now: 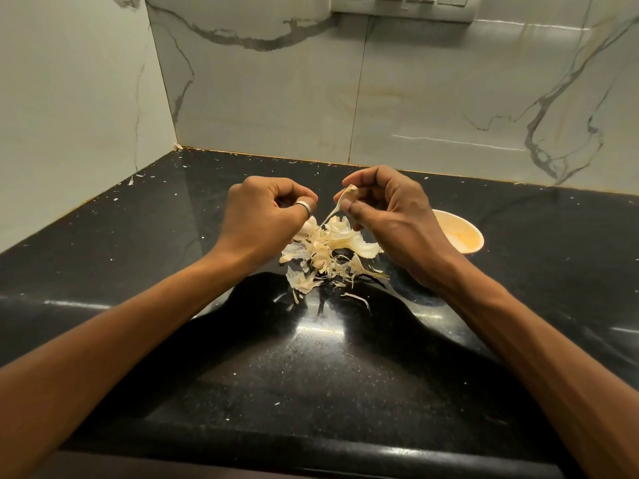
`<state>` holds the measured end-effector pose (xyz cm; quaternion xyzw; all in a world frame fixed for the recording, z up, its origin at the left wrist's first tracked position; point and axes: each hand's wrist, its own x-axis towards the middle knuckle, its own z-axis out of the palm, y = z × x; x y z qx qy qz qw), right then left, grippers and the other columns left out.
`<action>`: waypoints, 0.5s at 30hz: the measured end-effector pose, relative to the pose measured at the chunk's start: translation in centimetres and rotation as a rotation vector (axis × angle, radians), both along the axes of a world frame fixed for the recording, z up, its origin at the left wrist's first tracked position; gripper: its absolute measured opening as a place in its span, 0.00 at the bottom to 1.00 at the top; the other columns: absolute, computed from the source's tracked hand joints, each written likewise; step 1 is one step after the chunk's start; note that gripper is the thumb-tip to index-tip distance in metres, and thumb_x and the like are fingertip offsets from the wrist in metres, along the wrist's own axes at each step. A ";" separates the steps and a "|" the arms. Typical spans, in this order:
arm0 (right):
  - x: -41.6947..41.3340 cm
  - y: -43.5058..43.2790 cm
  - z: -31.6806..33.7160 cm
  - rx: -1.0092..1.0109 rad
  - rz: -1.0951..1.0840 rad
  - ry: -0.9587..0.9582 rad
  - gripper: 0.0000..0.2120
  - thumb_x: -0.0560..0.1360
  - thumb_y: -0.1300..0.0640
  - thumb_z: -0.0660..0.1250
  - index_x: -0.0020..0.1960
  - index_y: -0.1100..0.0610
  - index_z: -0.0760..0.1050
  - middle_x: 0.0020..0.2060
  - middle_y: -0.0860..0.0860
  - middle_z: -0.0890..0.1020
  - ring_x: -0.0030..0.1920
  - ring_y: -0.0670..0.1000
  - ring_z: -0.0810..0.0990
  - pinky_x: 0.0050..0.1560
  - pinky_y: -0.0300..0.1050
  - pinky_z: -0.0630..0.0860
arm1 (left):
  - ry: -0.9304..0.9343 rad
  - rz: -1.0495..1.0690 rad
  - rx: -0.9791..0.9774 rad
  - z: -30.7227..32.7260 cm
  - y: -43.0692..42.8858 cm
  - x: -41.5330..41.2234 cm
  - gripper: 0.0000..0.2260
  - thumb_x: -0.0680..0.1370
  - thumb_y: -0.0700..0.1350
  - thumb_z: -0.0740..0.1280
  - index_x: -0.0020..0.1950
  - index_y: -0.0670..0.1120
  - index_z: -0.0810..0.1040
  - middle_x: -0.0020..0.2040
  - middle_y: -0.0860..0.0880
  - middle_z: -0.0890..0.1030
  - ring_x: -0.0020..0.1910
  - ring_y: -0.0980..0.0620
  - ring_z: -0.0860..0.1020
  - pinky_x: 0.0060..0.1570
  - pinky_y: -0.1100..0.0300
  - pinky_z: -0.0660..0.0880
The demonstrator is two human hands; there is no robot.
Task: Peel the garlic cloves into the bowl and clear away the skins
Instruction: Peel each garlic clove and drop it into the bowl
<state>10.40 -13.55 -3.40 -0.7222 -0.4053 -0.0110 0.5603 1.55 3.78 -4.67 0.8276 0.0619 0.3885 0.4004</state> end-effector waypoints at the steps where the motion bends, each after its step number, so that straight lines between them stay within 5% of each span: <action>1: 0.0 0.0 -0.1 -0.018 0.001 -0.011 0.09 0.79 0.62 0.70 0.59 0.59 0.77 0.50 0.53 0.85 0.47 0.50 0.84 0.45 0.44 0.82 | -0.024 0.020 0.092 0.0 -0.1 -0.1 0.03 0.75 0.45 0.72 0.45 0.48 0.87 0.33 0.57 0.82 0.30 0.61 0.79 0.33 0.67 0.76; 5: 0.1 0.1 -0.3 -0.070 -0.006 -0.061 0.10 0.79 0.61 0.70 0.60 0.58 0.80 0.44 0.50 0.85 0.41 0.42 0.82 0.42 0.41 0.80 | -0.135 0.033 0.389 -0.1 -0.3 -0.2 0.05 0.75 0.46 0.72 0.46 0.47 0.86 0.37 0.53 0.83 0.34 0.57 0.79 0.36 0.57 0.79; 10: -0.2 0.3 -0.6 -0.107 -0.023 -0.159 0.10 0.80 0.58 0.70 0.61 0.55 0.83 0.41 0.43 0.84 0.41 0.41 0.82 0.47 0.51 0.84 | -0.199 -0.018 0.473 -0.4 -0.4 0.1 0.08 0.77 0.46 0.71 0.52 0.44 0.86 0.43 0.50 0.85 0.36 0.55 0.80 0.38 0.55 0.79; 15: -0.1 0.6 -1.2 -0.119 -0.036 -0.232 0.12 0.80 0.56 0.69 0.63 0.54 0.83 0.40 0.47 0.84 0.39 0.48 0.82 0.44 0.54 0.82 | -0.207 -0.015 0.515 -0.8 0.1 0.3 0.09 0.78 0.46 0.70 0.51 0.42 0.86 0.43 0.48 0.85 0.36 0.53 0.81 0.38 0.51 0.80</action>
